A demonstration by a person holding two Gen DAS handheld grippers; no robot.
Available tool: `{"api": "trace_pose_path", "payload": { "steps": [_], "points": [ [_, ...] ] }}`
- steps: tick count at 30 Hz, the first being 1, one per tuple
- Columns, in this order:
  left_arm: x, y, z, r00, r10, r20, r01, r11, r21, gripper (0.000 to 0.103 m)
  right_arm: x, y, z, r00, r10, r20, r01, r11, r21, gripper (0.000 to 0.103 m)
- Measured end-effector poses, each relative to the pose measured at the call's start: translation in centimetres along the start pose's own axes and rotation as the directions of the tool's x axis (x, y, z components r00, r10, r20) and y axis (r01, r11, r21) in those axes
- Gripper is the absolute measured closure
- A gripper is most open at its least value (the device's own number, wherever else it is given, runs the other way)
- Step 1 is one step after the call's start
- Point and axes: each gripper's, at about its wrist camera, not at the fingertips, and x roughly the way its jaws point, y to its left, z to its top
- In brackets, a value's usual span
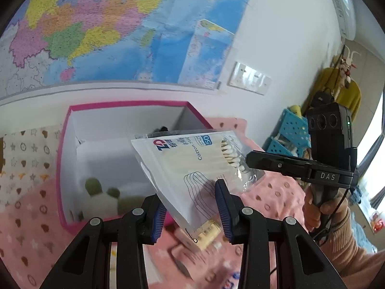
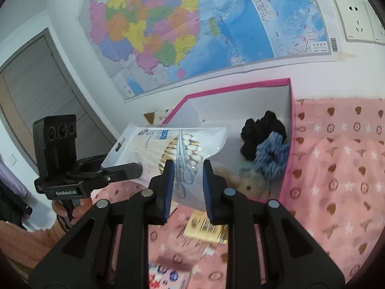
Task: Organize soft objects
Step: 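Carry the cotton-swab packet into the pink box and release it, then grasp the beige tissue pack with the right gripper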
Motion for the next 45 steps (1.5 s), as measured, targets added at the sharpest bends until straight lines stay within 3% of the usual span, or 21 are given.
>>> {"api": "trace_pose_path", "payload": {
  "steps": [7, 12, 15, 17, 22, 27, 33, 34, 38, 41, 45],
  "points": [
    [3.2, 2.4, 2.1, 0.998, 0.053, -0.036, -0.055, 0.998, -0.034, 0.065, 3.6, -1.9, 2.3, 0.997, -0.063, -0.04, 0.064, 0.998, 0.023, 0.077],
    [6.0, 4.3, 2.5, 0.992, 0.093, -0.091, -0.098, 0.993, -0.063, 0.064, 6.5, -3.1, 3.1, 0.985, -0.152, -0.083, 0.154, 0.988, 0.016, 0.077],
    [8.0, 4.7, 2.5, 0.971, 0.206, -0.123, -0.211, 0.977, -0.028, 0.06, 8.0, -4.0, 3.1, 0.966, -0.234, -0.107, 0.237, 0.971, 0.018, 0.077],
    [9.5, 5.1, 2.2, 0.946, 0.276, -0.173, -0.28, 0.96, -0.005, 0.056, 8.1, -3.9, 3.0, 0.955, -0.279, -0.102, 0.281, 0.96, 0.0, 0.076],
    [10.8, 5.8, 1.2, 0.928, 0.298, -0.223, -0.304, 0.953, 0.009, 0.052, 6.7, -1.7, 2.0, 0.958, -0.278, -0.068, 0.274, 0.96, -0.057, 0.07],
    [9.8, 6.7, 1.1, 0.917, 0.351, -0.19, -0.357, 0.934, 0.0, 0.05, 4.5, -0.1, 0.3, 0.967, -0.248, -0.055, 0.243, 0.967, -0.082, 0.067],
    [6.4, 6.2, 1.3, 0.923, 0.373, -0.09, -0.377, 0.926, -0.03, 0.044, 1.6, 1.7, -1.7, 0.983, -0.183, -0.03, 0.18, 0.979, -0.093, 0.056],
    [5.5, 6.1, 1.1, 0.931, 0.358, -0.07, -0.361, 0.931, -0.047, 0.043, 1.2, 1.9, -2.0, 0.984, -0.174, -0.03, 0.17, 0.981, -0.092, 0.056],
    [2.1, 4.7, 0.0, 0.97, 0.242, -0.011, -0.242, 0.968, -0.073, 0.043, 0.1, 2.3, -3.6, 0.989, -0.14, -0.043, 0.136, 0.987, -0.081, 0.056],
    [0.7, 3.6, -1.2, 0.99, 0.139, -0.004, -0.139, 0.988, -0.069, 0.043, 0.0, 2.3, -4.8, 0.989, -0.129, -0.067, 0.124, 0.99, -0.072, 0.055],
    [-0.1, 2.5, -2.8, 0.997, 0.07, -0.018, -0.071, 0.995, -0.071, 0.043, 0.6, 1.5, -6.8, 0.988, -0.112, -0.11, 0.109, 0.994, -0.03, 0.054]
  ]
}}
